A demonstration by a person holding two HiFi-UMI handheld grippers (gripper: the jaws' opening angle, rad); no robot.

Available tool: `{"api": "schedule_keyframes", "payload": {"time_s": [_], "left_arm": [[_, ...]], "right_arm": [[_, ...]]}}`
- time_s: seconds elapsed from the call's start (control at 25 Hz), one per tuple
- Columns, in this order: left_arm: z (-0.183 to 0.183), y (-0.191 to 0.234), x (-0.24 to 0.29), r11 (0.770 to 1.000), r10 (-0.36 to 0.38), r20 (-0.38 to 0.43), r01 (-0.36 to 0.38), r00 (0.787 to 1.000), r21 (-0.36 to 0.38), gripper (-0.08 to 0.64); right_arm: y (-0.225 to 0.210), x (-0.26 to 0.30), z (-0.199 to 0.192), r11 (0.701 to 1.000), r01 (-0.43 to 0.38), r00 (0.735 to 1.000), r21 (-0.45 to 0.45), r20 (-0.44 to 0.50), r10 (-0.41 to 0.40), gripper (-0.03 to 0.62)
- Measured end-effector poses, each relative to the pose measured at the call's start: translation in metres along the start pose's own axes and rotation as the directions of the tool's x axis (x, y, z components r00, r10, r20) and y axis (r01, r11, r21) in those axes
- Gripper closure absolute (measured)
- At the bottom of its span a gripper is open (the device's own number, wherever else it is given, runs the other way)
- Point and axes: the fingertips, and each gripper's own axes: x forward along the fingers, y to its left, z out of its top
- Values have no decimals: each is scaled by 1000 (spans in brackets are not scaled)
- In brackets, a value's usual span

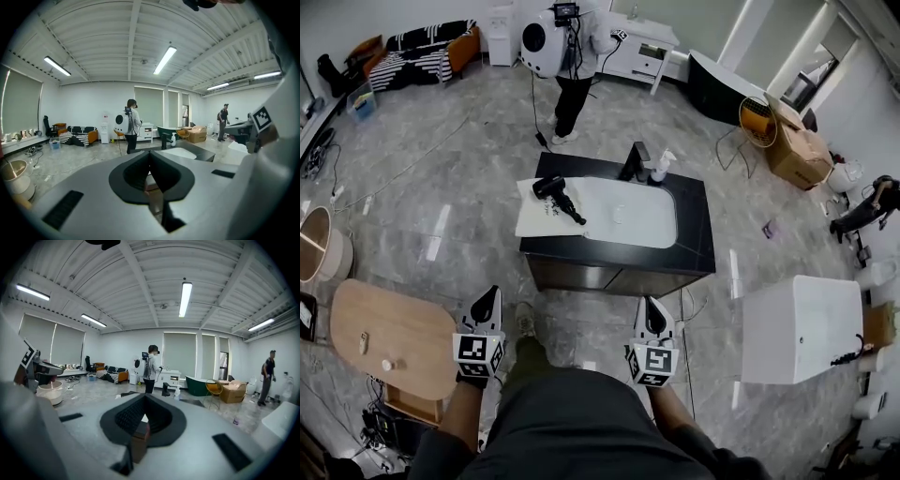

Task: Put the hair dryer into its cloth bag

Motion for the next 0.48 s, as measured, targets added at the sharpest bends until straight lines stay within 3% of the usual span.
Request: {"api": "schedule_keyframes", "payload": {"time_s": [0.48], "left_arm": [[26,87,122,998,-55,-11,55,998,-18,558]], "right_arm": [[27,132,41,999,42,999,-27,-24,-43,592]]}}
